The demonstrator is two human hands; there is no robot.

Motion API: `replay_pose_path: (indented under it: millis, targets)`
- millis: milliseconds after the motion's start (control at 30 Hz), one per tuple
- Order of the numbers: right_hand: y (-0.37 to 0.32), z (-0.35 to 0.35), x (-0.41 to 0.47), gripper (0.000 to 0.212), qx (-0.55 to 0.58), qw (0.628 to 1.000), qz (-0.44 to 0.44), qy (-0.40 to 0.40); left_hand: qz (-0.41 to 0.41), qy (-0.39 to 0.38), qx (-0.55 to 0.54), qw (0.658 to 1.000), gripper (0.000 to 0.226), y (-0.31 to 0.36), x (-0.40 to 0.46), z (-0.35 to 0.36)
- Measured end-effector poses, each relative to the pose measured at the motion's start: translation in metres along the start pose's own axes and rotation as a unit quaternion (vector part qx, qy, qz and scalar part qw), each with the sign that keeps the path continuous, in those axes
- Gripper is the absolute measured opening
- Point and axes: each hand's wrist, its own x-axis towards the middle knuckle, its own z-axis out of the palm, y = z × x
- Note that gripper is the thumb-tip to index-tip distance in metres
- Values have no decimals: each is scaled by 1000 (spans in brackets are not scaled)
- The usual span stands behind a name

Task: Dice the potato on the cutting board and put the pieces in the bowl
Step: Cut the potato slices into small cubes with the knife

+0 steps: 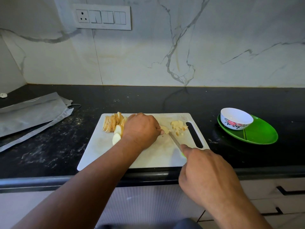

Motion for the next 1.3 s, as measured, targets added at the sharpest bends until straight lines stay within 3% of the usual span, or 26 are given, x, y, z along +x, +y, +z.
replay_pose_path:
  millis: [233,733,867,1000,1300]
  targets:
    - [-9,-1,25,51,-8,999,18,35,35,-31,12,999,25,-1,-6,-7]
    - [-7,-2,1,51,11,1000,5,-1,37,-35,3,999,35,-2,-15,-3]
    - [-19,4,23,48,-22,999,24,28,28,-36,-5,999,36,-1,-19,-3]
    - [-28,17,36,47,-22,999,34,5,31,-49,6,998,37,2,-23,-8]
    - [-17,-2,-3,49,8,1000,26,-3,36,-46,-8,998,38,-1,-21,-5]
